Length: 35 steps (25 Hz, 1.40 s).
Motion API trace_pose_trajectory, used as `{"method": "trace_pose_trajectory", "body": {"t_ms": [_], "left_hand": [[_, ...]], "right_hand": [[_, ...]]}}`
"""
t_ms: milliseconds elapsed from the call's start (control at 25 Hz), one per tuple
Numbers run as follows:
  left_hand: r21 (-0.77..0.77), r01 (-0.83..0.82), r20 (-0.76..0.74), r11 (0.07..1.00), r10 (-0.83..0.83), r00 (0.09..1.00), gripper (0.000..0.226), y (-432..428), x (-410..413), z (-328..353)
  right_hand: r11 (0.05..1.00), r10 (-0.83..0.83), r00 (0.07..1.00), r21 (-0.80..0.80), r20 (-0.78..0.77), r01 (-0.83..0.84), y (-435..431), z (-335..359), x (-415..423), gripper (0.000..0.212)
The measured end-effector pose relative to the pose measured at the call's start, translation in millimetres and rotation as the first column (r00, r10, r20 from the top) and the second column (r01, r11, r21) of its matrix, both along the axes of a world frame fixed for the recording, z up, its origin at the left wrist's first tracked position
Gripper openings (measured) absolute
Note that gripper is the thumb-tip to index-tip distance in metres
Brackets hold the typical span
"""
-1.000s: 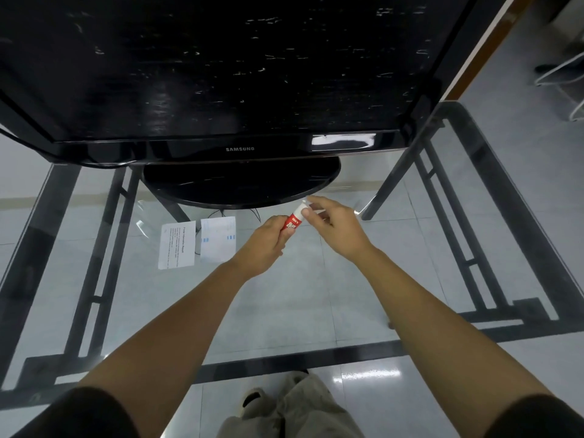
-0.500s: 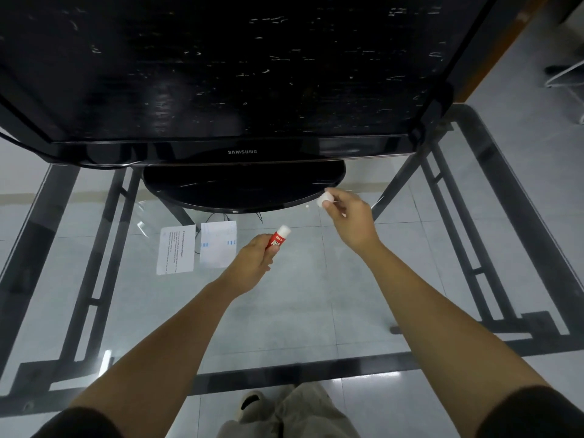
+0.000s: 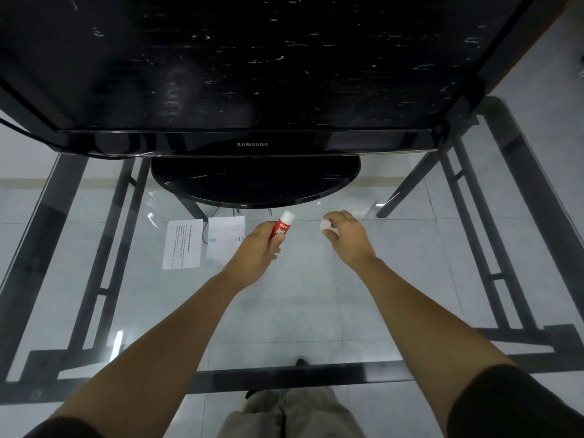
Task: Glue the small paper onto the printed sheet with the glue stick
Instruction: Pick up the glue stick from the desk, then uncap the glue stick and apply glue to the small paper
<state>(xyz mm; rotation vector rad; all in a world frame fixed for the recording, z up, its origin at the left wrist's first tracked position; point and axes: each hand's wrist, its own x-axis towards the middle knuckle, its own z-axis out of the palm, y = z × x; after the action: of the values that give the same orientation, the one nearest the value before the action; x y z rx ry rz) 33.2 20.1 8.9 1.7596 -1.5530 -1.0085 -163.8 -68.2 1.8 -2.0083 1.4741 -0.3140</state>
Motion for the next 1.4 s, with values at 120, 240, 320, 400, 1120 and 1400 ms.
{"method": "trace_pose_trajectory", "body": {"t_ms": [120, 240, 320, 400, 1120, 1400], "left_hand": [[0.009, -0.008, -0.013, 1.000, 0.008, 1.000, 0.038, 1.7, 0.2, 1.4], [0.020, -0.015, -0.011, 1.000, 0.015, 1.000, 0.040, 2.1, 2.1, 3.9], [0.017, -0.018, -0.010, 1.000, 0.018, 1.000, 0.040, 2.5, 3.0, 5.5], [0.010, -0.019, -0.006, 1.000, 0.019, 1.000, 0.039, 3.0, 3.1, 6.9], [-0.158, -0.228, -0.474, 0.961, 0.129, 0.871, 0.030, 9.6, 8.9, 121.0], [-0.170, -0.349, -0.675, 0.922, 0.150, 0.722, 0.034, 35.7, 16.0, 138.0]], "right_hand": [[1.000, -0.002, 1.000, 0.009, -0.006, 0.002, 0.3, -2.8, -1.8, 0.031], [1.000, -0.007, 1.000, 0.014, -0.015, 0.007, 0.8, -6.1, -2.4, 0.031], [0.999, -0.012, 1.000, 0.029, -0.021, 0.013, 1.1, -8.5, -1.8, 0.033], [0.998, -0.024, 1.000, 0.056, -0.018, 0.025, 1.9, -8.2, -1.2, 0.042], [0.998, -0.010, 0.914, 0.059, 0.405, -0.015, 31.9, 150.1, 19.7, 0.030], [0.965, -0.158, 0.773, 0.263, 0.615, -0.013, 71.3, 170.4, 56.0, 0.046]]}}
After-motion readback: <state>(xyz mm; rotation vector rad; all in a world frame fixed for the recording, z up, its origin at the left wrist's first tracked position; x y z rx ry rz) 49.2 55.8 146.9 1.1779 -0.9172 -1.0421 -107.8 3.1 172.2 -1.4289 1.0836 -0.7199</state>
